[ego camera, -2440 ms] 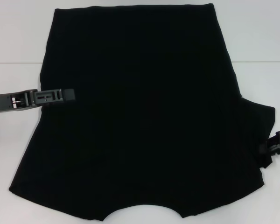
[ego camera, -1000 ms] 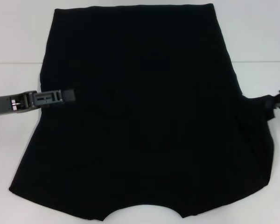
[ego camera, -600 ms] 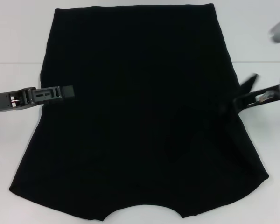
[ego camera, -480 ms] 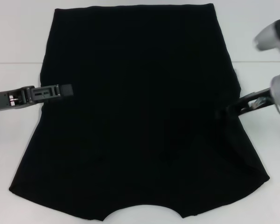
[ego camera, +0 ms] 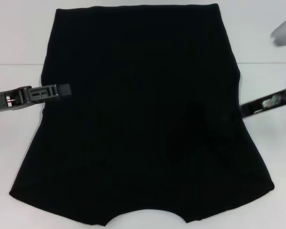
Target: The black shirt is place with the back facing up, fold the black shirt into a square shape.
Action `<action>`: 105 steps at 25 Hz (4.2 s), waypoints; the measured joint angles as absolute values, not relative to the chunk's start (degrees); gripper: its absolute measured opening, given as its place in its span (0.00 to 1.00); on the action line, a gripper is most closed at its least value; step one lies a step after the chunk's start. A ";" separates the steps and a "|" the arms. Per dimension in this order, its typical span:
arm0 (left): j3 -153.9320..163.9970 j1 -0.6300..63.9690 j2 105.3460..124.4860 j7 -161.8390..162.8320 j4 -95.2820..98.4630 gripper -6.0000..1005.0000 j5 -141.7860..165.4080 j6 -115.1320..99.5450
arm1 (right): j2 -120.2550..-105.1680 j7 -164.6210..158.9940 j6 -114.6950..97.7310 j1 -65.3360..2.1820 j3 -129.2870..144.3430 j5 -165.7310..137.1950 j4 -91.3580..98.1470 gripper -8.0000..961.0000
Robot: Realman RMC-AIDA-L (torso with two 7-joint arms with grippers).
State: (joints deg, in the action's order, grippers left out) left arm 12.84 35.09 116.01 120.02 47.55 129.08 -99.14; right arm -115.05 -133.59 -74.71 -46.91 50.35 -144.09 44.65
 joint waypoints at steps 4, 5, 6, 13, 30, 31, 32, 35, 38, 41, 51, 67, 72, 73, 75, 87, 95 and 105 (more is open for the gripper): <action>12.76 34.47 115.94 122.70 48.05 0.67 129.08 -99.51 | -112.70 -141.71 -75.60 -47.20 42.06 -142.43 43.05 0.21; 12.76 34.47 115.94 122.70 48.05 0.67 129.08 -99.51 | -111.83 -142.03 -76.81 -47.03 40.01 -140.83 42.56 0.24; 12.75 34.09 115.88 124.02 48.43 0.67 129.38 -99.65 | -111.37 -141.78 -77.97 -46.70 39.03 -139.32 42.41 0.28; 12.30 31.10 115.36 135.94 54.02 0.66 143.00 -102.50 | -109.84 -141.28 -81.81 -44.30 37.33 -135.99 42.95 0.53; 12.75 29.52 116.23 139.26 55.08 0.64 156.86 -99.25 | -109.60 -140.95 -81.61 -42.82 37.27 -136.03 42.46 0.70; 12.79 29.48 116.29 139.32 54.89 0.64 157.04 -98.55 | -109.59 -140.83 -81.57 -42.81 37.22 -135.98 42.45 0.70; 12.84 29.47 116.31 139.33 54.81 0.64 157.18 -98.28 | -109.59 -140.75 -81.56 -42.81 37.21 -135.91 42.45 0.70; 13.14 29.46 116.37 139.34 54.36 0.64 157.39 -97.46 | -109.60 -140.72 -81.55 -42.80 37.19 -135.85 42.45 0.70; 13.65 29.46 116.42 139.33 53.60 0.64 157.53 -96.48 | -109.61 -140.71 -81.51 -42.83 37.17 -135.83 42.45 0.69; 14.19 29.56 116.48 139.28 52.73 0.64 157.59 -95.40 | -109.64 -140.71 -81.44 -42.84 37.17 -135.81 42.45 0.69; 16.73 30.63 116.93 138.99 50.43 0.64 157.19 -94.50 | -109.69 -140.66 -81.45 -42.77 37.07 -135.79 42.45 0.69; 16.68 31.09 117.34 140.14 49.46 0.43 155.25 -92.21 | -109.66 -140.54 -81.98 -42.27 37.09 -135.71 42.49 0.68; 16.76 31.26 117.33 140.17 49.36 0.33 155.60 -91.95 | -109.60 -140.54 -82.39 -42.11 37.09 -135.70 42.50 0.67; 16.77 31.30 117.33 140.18 49.33 0.32 155.71 -91.94 | -109.59 -140.52 -82.57 -42.10 37.09 -135.70 42.57 0.67; 16.77 31.32 117.31 140.18 49.20 0.28 155.74 -92.02 | -109.55 -140.28 -82.97 -42.03 37.09 -135.70 42.68 0.67; 14.52 32.65 115.93 136.71 47.21 0.05 151.72 -96.72 | -107.73 -138.96 -92.44 -37.80 37.12 -142.62 43.79 0.66; 14.60 34.36 115.43 136.98 46.21 0.05 151.68 -95.83 | -108.20 -138.17 -94.51 -35.21 37.58 -145.04 43.89 0.66; 14.51 34.84 115.19 137.14 45.18 0.05 151.62 -94.43 | -111.26 -136.69 -90.65 -35.95 38.59 -149.29 43.18 0.65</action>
